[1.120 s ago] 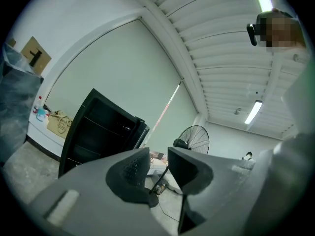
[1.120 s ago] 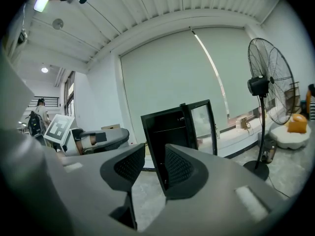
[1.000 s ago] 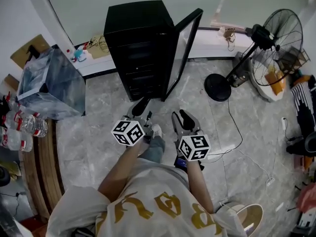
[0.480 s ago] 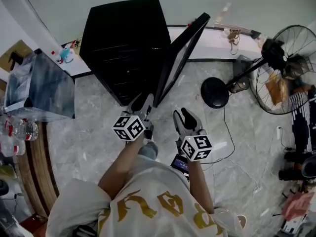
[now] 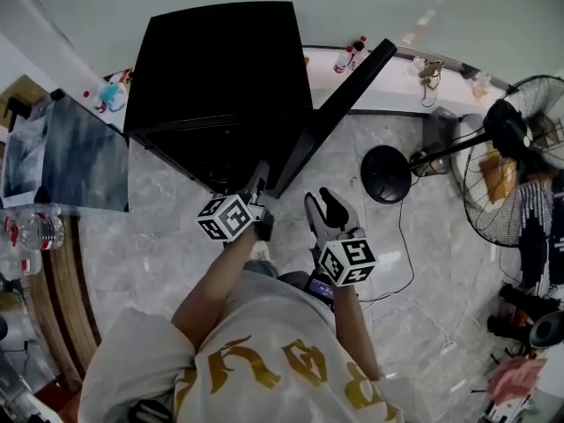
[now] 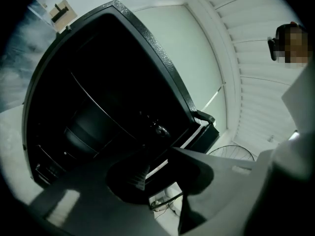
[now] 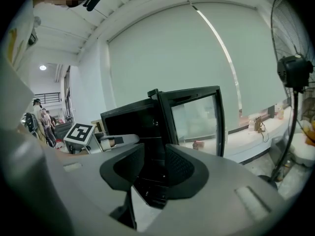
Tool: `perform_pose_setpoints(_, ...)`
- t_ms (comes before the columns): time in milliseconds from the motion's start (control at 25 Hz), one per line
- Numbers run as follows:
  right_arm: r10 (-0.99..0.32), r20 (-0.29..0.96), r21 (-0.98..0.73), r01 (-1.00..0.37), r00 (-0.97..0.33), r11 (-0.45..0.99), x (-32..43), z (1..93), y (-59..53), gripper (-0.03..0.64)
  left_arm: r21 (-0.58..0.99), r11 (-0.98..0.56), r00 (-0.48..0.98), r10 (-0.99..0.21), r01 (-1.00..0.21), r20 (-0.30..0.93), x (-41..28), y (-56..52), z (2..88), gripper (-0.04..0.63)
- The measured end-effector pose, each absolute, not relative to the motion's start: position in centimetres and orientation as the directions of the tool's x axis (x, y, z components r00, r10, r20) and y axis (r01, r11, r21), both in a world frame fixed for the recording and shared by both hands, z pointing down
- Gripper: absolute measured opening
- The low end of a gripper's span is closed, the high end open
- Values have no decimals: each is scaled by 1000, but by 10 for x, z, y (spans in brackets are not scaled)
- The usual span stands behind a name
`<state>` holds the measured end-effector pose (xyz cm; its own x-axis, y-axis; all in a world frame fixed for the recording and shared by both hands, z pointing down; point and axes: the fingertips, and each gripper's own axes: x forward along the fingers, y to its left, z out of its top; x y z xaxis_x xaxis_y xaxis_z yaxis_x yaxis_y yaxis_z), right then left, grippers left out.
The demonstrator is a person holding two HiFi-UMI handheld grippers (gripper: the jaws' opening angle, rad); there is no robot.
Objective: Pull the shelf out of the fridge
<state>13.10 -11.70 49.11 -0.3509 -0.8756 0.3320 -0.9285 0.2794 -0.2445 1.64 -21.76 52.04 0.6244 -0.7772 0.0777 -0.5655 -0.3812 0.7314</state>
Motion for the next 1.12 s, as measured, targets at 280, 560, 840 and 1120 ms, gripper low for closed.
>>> perform_pose_setpoints(280,-861,340,-226,-921,-379,317,128,487,-140,164,849,-259,571,-819,-460,59,17,-250,537,112)
perform_pose_setpoints(560,-827,349,-251,-894,-441,372,120,499,-157,169,947,-150,521,-853,-283,21,18,-280,554,144)
perform_pose_setpoints(840,-806,346,-250,-875,-480,414,117,499,-169,172,983,-53,423,-906,-178,27,1,-304,573,146)
perform_pose_setpoints(1120,-789,356,-264,-864,-501,430,117,505,-173,174,991,-36,359,-933,-129,12,-6,-328,575,146)
